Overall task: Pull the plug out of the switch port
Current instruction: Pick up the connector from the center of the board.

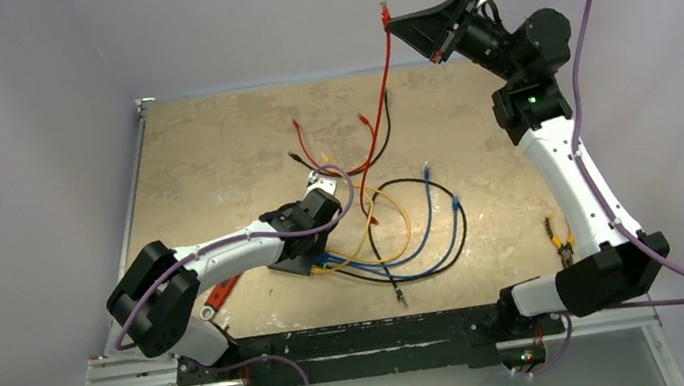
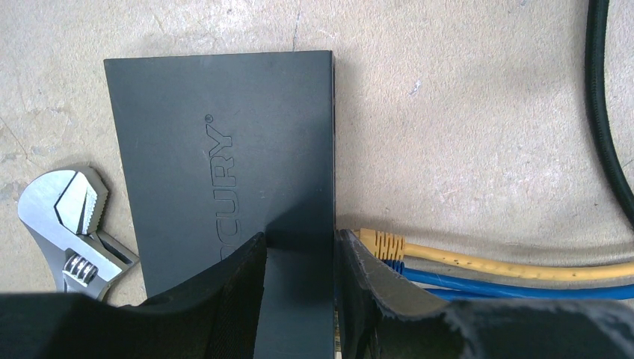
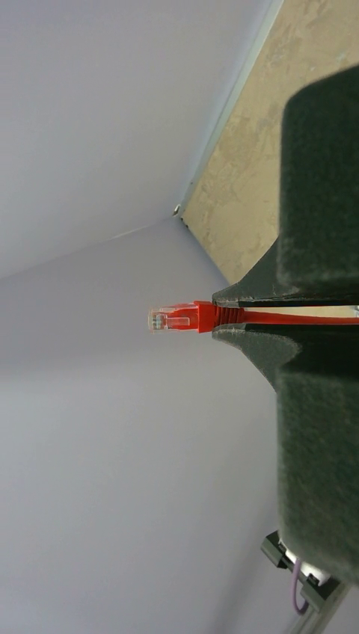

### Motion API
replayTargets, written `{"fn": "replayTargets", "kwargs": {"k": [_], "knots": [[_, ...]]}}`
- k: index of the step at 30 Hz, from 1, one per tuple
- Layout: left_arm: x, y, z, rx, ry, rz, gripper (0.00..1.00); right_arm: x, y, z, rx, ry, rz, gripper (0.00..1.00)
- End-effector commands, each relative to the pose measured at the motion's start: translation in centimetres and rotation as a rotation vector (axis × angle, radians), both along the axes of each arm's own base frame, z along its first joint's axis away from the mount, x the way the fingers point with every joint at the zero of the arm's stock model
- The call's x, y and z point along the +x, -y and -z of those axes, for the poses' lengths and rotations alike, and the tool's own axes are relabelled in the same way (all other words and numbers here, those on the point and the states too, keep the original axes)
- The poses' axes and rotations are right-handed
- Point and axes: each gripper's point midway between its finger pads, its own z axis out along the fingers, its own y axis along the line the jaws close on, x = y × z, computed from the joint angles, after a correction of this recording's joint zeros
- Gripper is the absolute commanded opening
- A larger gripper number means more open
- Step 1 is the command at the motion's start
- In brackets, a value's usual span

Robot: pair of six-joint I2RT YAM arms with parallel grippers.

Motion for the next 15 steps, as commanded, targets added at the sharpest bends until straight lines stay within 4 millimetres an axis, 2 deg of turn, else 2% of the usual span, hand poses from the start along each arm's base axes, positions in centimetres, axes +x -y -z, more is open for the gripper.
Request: {"fn": "replayTargets", "kwargs": {"k": [1,10,15], "knots": [[-1.7,-1.9,2.6,0.088,-0.095,0.001,0.37,-2.0,1.1,-4.3,0.041,0.132,-0.012,0.0],[-1.7,-2.0,2.6,0.09,-0.093,0.0,0.37,-2.5,2.3,-6.7,0.062,0.187,0.0,0.0],[-1.7,-2.0,2.7,0.091,-0.093,0.001,0.37,-2.5,2.5,-7.2,0.061,0.197,0.002,0.0]]}}
